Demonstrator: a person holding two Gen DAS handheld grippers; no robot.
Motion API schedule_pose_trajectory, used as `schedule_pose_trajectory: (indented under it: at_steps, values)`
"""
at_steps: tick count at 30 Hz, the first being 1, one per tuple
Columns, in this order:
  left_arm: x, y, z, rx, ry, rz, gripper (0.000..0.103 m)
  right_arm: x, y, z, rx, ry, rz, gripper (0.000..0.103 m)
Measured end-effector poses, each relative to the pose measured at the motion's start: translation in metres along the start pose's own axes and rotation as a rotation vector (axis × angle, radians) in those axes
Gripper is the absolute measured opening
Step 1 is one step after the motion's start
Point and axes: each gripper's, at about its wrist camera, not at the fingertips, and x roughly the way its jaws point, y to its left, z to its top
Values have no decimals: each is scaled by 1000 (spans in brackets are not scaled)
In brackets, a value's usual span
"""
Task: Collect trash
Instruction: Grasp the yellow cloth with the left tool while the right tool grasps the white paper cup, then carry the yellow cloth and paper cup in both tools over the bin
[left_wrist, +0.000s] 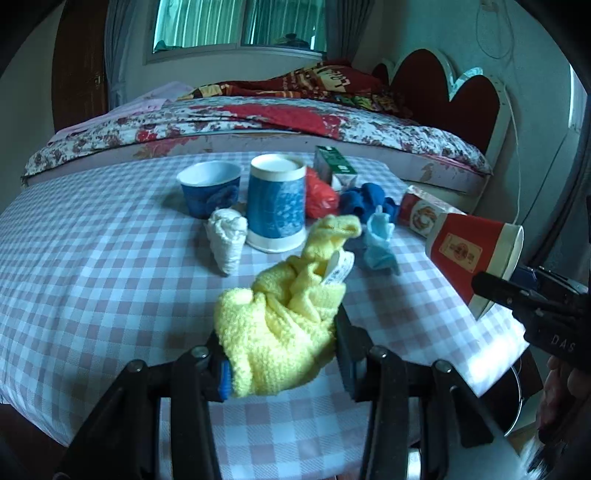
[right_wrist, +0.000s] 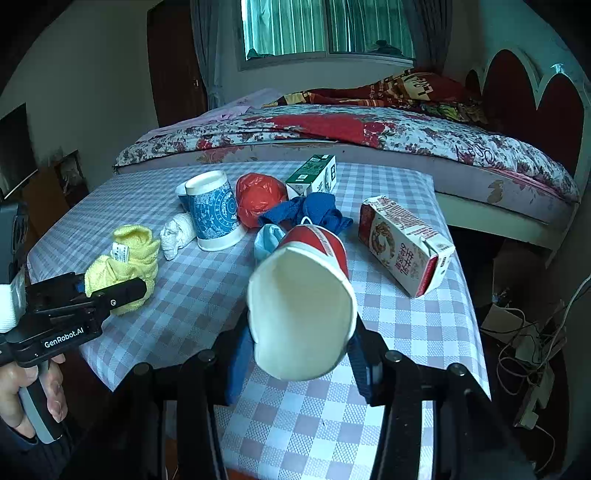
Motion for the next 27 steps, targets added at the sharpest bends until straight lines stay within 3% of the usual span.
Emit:
schedule_pose_trajectory:
  at_steps: [10, 27]
  values:
    - [-27, -50, -6, 78, -24, -85, 44, -60, -12, -21, 24, -47, -18, 40]
    - [-46, -175, -29, 265, -6, -279, 44, -161, -87, -85, 161, -91, -200, 39]
